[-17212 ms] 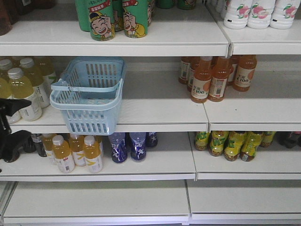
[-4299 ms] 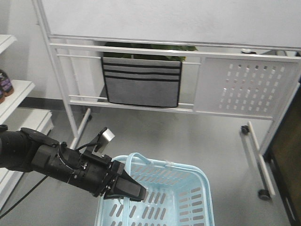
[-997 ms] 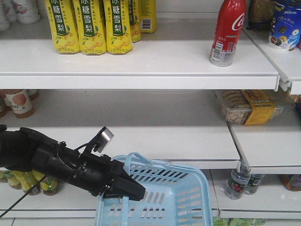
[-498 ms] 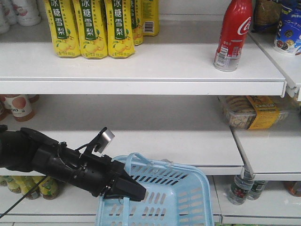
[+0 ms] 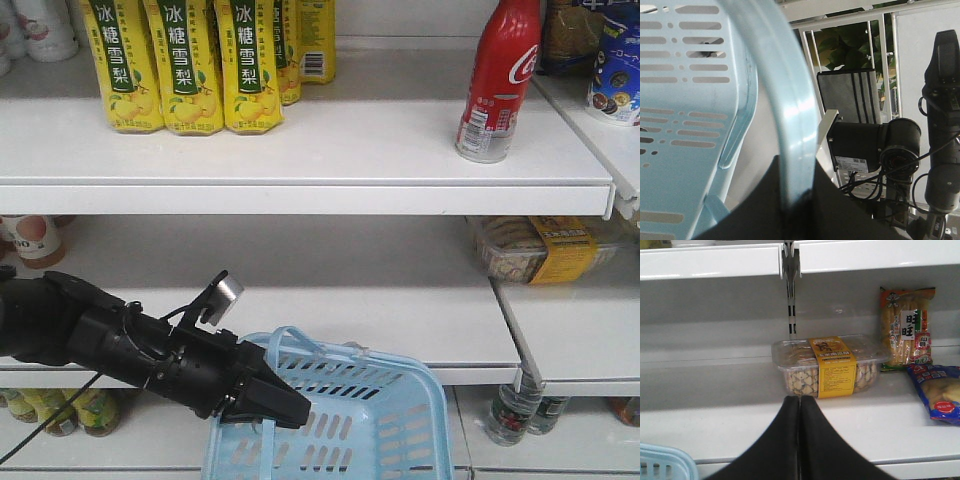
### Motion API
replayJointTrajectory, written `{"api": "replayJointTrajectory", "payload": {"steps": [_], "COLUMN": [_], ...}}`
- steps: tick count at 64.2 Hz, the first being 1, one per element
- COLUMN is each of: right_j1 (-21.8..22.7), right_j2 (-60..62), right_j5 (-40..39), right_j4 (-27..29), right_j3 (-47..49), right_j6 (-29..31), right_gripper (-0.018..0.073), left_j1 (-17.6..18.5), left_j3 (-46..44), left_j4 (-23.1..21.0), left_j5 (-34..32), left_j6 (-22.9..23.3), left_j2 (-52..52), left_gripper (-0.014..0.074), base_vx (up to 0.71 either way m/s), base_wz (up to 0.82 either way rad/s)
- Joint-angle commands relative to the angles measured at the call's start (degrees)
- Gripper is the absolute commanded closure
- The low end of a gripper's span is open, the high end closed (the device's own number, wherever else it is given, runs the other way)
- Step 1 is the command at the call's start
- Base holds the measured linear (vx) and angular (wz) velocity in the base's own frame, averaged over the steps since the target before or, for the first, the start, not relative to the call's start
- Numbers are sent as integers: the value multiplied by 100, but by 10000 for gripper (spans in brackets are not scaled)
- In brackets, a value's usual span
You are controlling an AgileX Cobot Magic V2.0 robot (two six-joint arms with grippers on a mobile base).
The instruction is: Place coke in basket with both arms
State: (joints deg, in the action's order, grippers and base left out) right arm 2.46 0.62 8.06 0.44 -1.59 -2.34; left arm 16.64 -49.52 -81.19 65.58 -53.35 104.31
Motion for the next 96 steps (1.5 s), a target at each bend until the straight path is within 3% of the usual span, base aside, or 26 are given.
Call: {"api": "replayJointTrajectory", "payload": {"steps": [1,96], "right_j1": [28,28], "right_j2": [101,101], "right_j5": [-446,-446], "right_j4": [-44,-44], "right_j3": [-65,-65], "right_j6": [21,21], "right_gripper": [568,568], "left_j1": [13,13], "left_j3": [-126,-126], "left_j4": [-388,-388], "left_j5": [509,509], "left_j6": [-64,-64], "left_j2": [-314,-314], "left_gripper": [602,602], "base_vx": [4,3], "base_wz": [-3,0]}}
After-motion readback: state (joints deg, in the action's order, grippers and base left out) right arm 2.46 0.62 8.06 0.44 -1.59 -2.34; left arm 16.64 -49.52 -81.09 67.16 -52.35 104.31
